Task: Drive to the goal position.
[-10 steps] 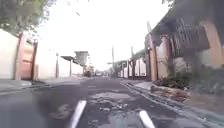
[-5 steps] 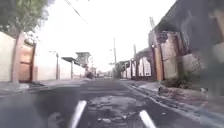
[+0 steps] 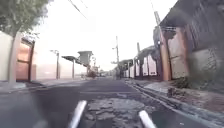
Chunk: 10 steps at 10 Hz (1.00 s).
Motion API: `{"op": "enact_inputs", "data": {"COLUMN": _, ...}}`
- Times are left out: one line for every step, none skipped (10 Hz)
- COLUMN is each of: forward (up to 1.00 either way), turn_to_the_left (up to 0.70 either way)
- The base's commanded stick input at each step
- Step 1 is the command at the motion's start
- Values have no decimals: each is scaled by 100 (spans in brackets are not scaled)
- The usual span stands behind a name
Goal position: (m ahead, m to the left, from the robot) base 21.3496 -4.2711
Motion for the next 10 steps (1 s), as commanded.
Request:
{"op": "enact_inputs", "data": {"forward": 85, "turn_to_the_left": 0}}
{"op": "enact_inputs", "data": {"forward": 85, "turn_to_the_left": 0}}
{"op": "enact_inputs", "data": {"forward": 85, "turn_to_the_left": 0}}
{"op": "enact_inputs", "data": {"forward": 85, "turn_to_the_left": 0}}
{"op": "enact_inputs", "data": {"forward": 85, "turn_to_the_left": -21}}
{"op": "enact_inputs", "data": {"forward": 85, "turn_to_the_left": -34}}
{"op": "enact_inputs", "data": {"forward": 85, "turn_to_the_left": -34}}
{"op": "enact_inputs", "data": {"forward": 85, "turn_to_the_left": -34}}
{"op": "enact_inputs", "data": {"forward": 85, "turn_to_the_left": -34}}
{"op": "enact_inputs", "data": {"forward": 85, "turn_to_the_left": -34}}
